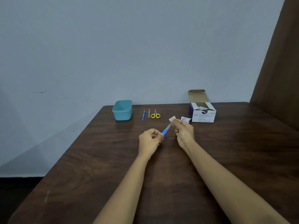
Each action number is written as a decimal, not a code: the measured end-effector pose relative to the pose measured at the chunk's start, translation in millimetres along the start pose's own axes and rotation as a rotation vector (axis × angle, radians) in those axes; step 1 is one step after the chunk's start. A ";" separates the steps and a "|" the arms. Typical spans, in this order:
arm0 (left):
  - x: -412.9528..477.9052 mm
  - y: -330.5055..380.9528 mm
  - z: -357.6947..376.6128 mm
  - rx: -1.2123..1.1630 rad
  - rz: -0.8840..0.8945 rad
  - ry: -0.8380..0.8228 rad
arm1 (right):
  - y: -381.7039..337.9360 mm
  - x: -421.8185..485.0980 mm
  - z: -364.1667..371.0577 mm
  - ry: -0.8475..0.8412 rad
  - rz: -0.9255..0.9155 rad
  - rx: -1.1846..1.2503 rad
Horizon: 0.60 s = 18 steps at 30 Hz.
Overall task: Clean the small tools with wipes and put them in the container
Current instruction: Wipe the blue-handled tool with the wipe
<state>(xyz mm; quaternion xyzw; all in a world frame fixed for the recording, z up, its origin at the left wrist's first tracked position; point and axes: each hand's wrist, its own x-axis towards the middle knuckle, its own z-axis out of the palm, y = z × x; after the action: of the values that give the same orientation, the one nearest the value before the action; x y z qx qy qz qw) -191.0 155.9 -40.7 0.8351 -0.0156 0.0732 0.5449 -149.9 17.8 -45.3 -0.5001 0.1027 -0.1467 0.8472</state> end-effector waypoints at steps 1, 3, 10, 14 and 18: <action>0.1 -0.2 0.1 0.000 0.004 0.000 | 0.0 -0.4 0.2 0.002 -0.003 -0.008; -0.3 -0.2 0.6 0.001 0.008 -0.008 | 0.1 -1.0 0.3 0.000 -0.014 -0.014; -1.2 -1.1 0.4 -0.017 0.016 -0.017 | -2.9 -2.0 -0.4 -0.033 0.016 0.011; -2.0 -1.5 0.4 -0.019 0.053 -0.030 | -3.7 -2.0 -1.9 -0.036 0.035 0.055; -2.2 0.0 0.5 -0.011 0.070 -0.045 | -2.1 -1.8 -0.4 -0.009 0.019 0.073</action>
<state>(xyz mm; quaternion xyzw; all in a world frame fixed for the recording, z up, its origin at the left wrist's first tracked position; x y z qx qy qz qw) -193.2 155.4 -41.2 0.8325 -0.0576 0.0737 0.5460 -152.1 17.1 -43.6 -0.4683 0.0984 -0.1400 0.8669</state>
